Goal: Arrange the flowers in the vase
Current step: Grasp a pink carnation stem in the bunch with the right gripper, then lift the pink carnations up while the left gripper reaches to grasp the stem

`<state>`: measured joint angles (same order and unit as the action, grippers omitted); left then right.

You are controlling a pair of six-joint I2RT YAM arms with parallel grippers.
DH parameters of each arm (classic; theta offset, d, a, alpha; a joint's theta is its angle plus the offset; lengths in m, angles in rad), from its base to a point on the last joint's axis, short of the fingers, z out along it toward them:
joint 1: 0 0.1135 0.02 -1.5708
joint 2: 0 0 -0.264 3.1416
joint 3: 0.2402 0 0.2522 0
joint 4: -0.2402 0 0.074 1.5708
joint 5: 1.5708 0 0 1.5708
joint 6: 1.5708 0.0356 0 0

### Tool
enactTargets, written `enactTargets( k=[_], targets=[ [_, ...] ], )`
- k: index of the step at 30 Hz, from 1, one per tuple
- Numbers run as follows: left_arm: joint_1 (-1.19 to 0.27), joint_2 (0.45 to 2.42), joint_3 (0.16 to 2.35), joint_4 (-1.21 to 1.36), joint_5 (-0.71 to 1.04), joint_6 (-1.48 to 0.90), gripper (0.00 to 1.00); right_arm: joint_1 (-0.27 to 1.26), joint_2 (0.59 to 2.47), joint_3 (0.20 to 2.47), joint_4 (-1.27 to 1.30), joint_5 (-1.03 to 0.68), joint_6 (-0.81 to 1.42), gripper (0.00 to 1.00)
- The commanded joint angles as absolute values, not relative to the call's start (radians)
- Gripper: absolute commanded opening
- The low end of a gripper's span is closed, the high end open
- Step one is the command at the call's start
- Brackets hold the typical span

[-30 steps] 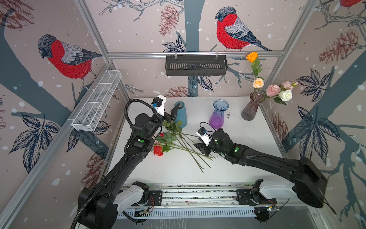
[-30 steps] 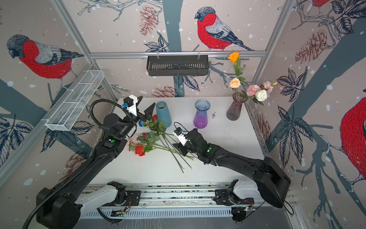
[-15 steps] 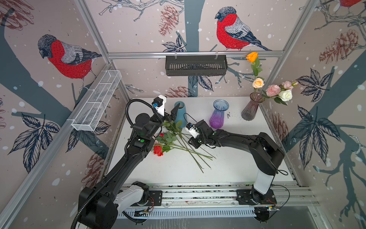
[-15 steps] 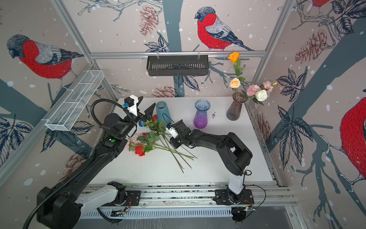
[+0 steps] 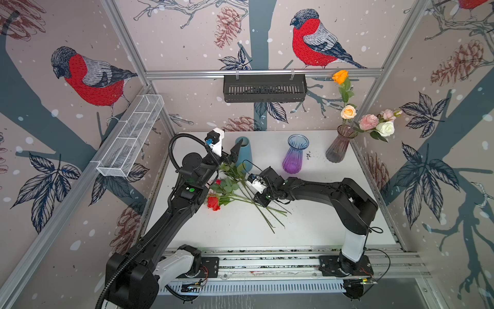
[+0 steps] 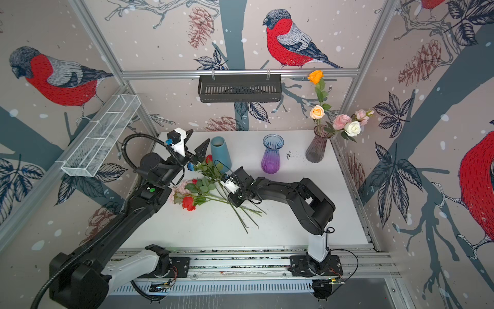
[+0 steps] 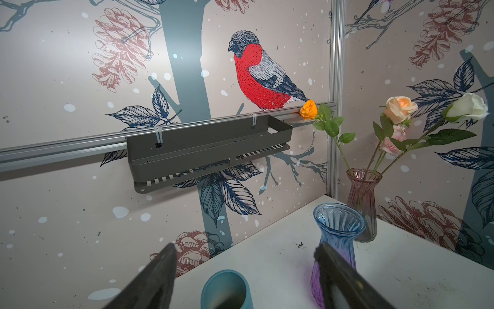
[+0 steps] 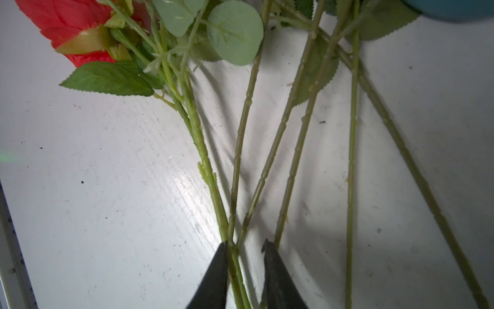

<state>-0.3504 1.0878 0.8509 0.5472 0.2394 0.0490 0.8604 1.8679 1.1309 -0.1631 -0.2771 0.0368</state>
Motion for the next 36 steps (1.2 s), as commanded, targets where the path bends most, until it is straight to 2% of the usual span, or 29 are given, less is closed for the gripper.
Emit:
enactTargets(
  k=[1, 9, 14, 16, 23, 29, 32, 36],
  targets=[
    [-0.348, 1.088, 0.857, 0.59, 0.253, 0.044, 0.81, 0.862, 1.871, 1.127, -0.165, -0.3, 0.017, 0.25],
    [-0.348, 1.085, 0.856, 0.589, 0.248, 0.049, 0.81, 0.878, 1.891, 1.135, -0.163, -0.306, 0.021, 0.22],
    [-0.348, 1.081, 0.855, 0.589, 0.245, 0.052, 0.81, 0.883, 1.876, 1.128, -0.158, -0.296, 0.028, 0.08],
    [-0.349, 1.081, 0.856, 0.588, 0.244, 0.054, 0.81, 0.882, 1.855, 1.126, -0.157, -0.286, 0.03, 0.06],
    [-0.349, 1.08, 0.855, 0.59, 0.25, 0.048, 0.81, 0.869, 1.731, 1.141, -0.176, -0.249, 0.026, 0.05],
    [-0.348, 1.081, 0.854, 0.597, 0.262, 0.039, 0.81, 0.811, 1.538, 1.112, -0.124, -0.227, 0.051, 0.03],
    [-0.348, 1.077, 0.84, 0.627, 0.334, 0.04, 0.81, 0.767, 1.431, 1.078, -0.068, -0.206, 0.082, 0.03],
    [-0.348, 1.069, 0.802, 0.749, 0.561, 0.015, 0.81, 0.749, 1.27, 1.009, 0.058, -0.168, 0.081, 0.03]
  ],
)
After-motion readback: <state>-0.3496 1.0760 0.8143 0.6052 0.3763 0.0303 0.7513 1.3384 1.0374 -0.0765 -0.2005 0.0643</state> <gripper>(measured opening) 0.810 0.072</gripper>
